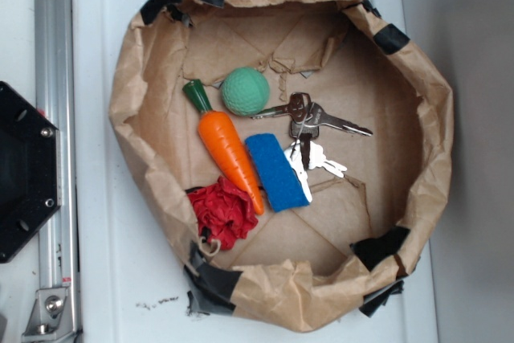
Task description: Grab the blue sponge.
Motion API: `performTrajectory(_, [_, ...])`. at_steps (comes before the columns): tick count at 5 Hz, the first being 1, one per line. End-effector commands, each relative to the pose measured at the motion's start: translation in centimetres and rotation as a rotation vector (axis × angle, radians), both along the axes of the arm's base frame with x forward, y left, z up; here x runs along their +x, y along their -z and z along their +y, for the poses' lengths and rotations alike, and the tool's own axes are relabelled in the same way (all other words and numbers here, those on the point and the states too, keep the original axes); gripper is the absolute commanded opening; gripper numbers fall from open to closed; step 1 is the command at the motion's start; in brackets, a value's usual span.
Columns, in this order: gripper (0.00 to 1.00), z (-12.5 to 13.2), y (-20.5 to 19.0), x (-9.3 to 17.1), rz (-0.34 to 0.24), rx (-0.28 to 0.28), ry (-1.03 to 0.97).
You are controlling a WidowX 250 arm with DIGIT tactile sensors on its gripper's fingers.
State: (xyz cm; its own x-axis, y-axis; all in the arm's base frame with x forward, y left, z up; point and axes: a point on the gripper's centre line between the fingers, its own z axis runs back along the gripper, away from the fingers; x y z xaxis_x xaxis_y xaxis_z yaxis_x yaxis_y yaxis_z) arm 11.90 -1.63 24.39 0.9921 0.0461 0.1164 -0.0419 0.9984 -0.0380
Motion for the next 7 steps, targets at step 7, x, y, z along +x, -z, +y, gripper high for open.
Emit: performTrajectory(7, [1.00,-1.1,16.9,14.9,0.096,0.029,0.368])
